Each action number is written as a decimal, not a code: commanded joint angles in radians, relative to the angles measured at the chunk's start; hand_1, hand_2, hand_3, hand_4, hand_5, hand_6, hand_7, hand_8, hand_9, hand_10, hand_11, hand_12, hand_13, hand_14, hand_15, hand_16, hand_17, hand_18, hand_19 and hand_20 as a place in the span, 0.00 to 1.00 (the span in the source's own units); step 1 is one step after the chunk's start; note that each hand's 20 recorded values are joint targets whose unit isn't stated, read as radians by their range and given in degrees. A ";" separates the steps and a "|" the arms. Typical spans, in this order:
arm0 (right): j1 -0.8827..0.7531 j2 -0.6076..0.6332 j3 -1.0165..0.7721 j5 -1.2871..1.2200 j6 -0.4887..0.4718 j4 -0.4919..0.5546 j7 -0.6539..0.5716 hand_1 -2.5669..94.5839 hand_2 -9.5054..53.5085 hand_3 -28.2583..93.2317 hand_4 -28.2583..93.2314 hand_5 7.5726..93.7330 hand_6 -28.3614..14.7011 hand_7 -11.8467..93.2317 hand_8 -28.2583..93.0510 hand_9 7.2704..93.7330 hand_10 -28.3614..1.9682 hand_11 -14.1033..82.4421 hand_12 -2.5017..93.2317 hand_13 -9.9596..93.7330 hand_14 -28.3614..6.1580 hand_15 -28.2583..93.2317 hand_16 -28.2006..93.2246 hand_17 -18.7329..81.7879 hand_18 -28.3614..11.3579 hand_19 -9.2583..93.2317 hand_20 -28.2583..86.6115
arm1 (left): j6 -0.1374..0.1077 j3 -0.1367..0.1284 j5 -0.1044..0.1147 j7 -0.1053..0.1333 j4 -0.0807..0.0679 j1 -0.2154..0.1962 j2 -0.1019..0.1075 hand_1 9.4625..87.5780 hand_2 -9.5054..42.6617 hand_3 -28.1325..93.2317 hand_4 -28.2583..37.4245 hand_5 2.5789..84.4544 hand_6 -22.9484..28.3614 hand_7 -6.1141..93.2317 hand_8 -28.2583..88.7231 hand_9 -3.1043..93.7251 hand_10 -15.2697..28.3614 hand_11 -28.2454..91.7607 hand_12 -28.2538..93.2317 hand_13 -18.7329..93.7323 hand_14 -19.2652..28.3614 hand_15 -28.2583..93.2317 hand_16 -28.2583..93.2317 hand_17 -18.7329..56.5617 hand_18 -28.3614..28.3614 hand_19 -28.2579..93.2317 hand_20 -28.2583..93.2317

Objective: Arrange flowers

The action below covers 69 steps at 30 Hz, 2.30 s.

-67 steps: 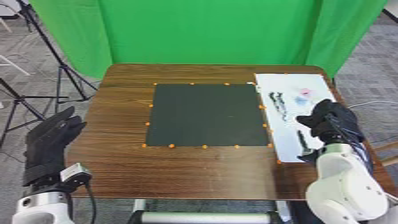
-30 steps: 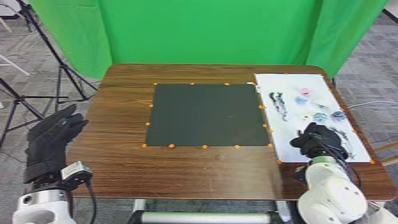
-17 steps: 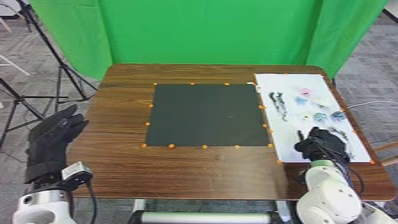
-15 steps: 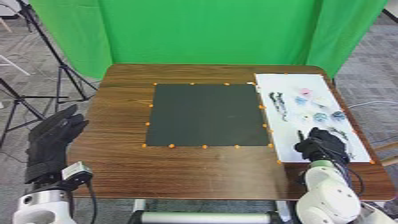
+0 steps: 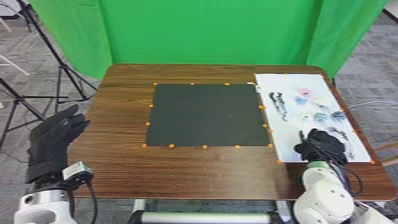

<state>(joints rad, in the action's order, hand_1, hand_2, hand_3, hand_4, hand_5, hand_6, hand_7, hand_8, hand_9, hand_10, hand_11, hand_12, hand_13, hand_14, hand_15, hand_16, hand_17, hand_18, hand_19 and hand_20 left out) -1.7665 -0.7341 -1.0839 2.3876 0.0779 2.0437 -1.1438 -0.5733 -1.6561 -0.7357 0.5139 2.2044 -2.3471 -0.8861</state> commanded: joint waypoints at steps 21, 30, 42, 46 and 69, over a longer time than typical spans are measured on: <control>0.040 -0.010 0.075 0.020 0.018 -0.102 -0.035 0.56 0.00 0.82 0.01 0.83 0.48 0.32 0.33 0.85 0.51 1.00 0.52 0.86 0.42 1.00 0.57 0.58 0.06 1.00 0.35 | -0.011 -0.004 0.032 0.024 0.001 -0.016 0.019 0.28 0.18 0.88 0.22 0.51 0.70 0.23 0.15 0.40 0.83 0.60 0.29 0.40 0.98 0.79 0.08 0.15 0.90 0.73 0.31; 0.032 -0.025 0.076 0.001 0.025 -0.112 -0.025 0.60 0.00 0.83 0.00 0.89 0.52 0.31 0.33 0.88 0.55 0.98 0.50 0.88 0.45 1.00 0.55 0.57 0.06 1.00 0.33 | -0.016 0.001 0.043 0.030 0.001 -0.016 0.029 0.28 0.19 0.88 0.22 0.51 0.70 0.23 0.15 0.40 0.83 0.60 0.29 0.40 0.98 0.79 0.08 0.15 0.90 0.73 0.31; 0.040 -0.022 0.087 0.031 0.070 -0.128 -0.012 0.61 0.00 0.85 0.02 0.90 0.50 0.32 0.37 0.89 0.55 0.97 0.49 0.88 0.45 1.00 0.54 0.56 0.06 1.00 0.31 | -0.021 -0.001 0.044 0.028 0.006 -0.027 0.026 0.28 0.19 0.88 0.21 0.51 0.70 0.23 0.15 0.40 0.83 0.60 0.29 0.40 0.98 0.79 0.08 0.15 0.90 0.73 0.31; 0.064 -0.010 0.101 0.041 0.099 -0.121 -0.018 0.60 0.00 0.85 0.02 0.90 0.50 0.32 0.38 0.89 0.56 0.97 0.49 0.88 0.46 1.00 0.54 0.56 0.06 1.00 0.31 | -0.022 0.001 0.051 0.037 0.004 -0.026 0.031 0.28 0.19 0.88 0.21 0.51 0.70 0.23 0.15 0.40 0.83 0.60 0.29 0.40 0.98 0.79 0.08 0.15 0.90 0.73 0.31; 0.157 0.050 0.155 0.137 0.227 -0.086 -0.067 0.59 0.00 0.88 0.02 0.92 0.51 0.33 0.40 0.90 0.58 0.96 0.48 0.90 0.49 0.99 0.54 0.56 0.06 1.00 0.33 | -0.017 0.014 0.050 0.041 -0.006 -0.012 0.040 0.28 0.19 0.88 0.21 0.51 0.70 0.23 0.15 0.40 0.83 0.60 0.29 0.40 0.98 0.79 0.08 0.15 0.90 0.73 0.31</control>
<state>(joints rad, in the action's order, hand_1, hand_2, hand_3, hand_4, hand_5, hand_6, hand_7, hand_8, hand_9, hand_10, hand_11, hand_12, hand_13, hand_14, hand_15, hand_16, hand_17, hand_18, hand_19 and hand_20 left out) -1.6304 -0.7055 -0.9267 2.4832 0.2710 1.9449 -1.1881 -0.5896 -1.6441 -0.6865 0.5556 2.2014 -2.3531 -0.8479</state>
